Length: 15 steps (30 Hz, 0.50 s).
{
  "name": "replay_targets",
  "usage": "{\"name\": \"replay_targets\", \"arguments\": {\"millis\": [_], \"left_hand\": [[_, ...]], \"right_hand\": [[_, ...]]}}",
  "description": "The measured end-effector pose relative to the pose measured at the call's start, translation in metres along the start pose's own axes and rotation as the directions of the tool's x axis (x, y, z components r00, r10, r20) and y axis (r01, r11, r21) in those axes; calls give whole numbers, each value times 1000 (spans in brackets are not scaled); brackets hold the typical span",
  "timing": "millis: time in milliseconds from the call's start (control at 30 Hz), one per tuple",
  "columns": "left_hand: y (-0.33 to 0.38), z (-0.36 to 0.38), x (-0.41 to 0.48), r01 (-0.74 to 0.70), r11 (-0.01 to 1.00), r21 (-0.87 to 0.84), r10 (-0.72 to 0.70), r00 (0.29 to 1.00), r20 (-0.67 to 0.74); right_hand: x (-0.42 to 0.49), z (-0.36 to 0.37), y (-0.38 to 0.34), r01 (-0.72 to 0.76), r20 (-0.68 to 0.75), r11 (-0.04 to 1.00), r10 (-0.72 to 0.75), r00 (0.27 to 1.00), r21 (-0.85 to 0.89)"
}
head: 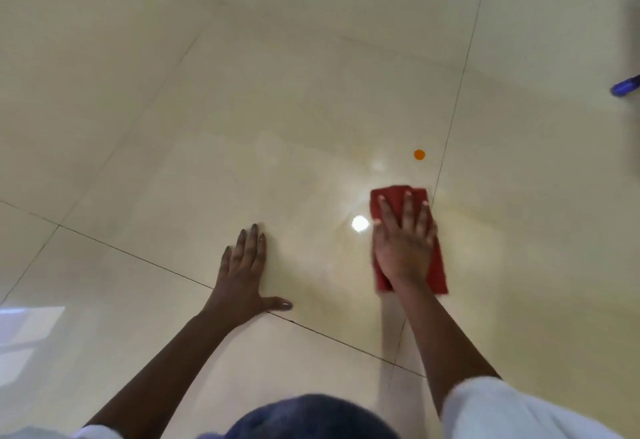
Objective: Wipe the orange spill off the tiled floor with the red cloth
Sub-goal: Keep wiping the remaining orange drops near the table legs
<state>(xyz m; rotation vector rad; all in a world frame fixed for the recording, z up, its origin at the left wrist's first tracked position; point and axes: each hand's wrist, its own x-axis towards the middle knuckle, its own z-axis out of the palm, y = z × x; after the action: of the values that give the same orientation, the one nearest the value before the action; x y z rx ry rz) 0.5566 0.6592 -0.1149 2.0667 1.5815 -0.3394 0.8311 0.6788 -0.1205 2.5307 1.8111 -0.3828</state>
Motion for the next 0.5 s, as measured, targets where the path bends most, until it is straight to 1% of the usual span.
{"name": "replay_targets", "arguments": {"millis": [33,67,133,167,200,233,267,367,433,467,500], "left_hand": [[-1,1,1,-5,1000,2,5,1000,-8],[-1,2,0,-5,1000,5,5,1000,-16],[2,0,0,0,1000,-1,0,999,-32],[3,-2,0,7,1000,-13,-7,999,-39],[7,-3,-2,16,1000,-27,-17,999,-38],[11,-5,-1,19,999,-36,-20,999,-42],[14,-5,0,8,999,-39,-10,999,-47],[29,-5,9,-49,999,-8,49,997,-54],[42,-4,19,-69,997,-17,67,996,-66],[49,-3,25,-76,997,-25,73,994,-80],[54,-2,30,-84,996,-30,81,993,-87]], "right_hand": [[11,2,-22,51,19,999,-51,999,1],[15,4,-44,149,35,989,-150,988,11],[-7,14,-74,378,47,924,-380,924,48],[-28,21,-76,472,54,880,-474,879,43],[-50,25,-67,530,50,847,-531,846,30],[-63,25,-50,541,44,841,-541,840,18],[-66,22,-30,511,42,859,-512,858,20],[-20,7,6,332,-52,943,-333,941,-22],[20,-4,-2,224,-35,974,-226,974,-33],[32,-5,-13,201,-15,979,-202,979,-25],[37,-6,-24,211,8,977,-211,977,-16]]}}
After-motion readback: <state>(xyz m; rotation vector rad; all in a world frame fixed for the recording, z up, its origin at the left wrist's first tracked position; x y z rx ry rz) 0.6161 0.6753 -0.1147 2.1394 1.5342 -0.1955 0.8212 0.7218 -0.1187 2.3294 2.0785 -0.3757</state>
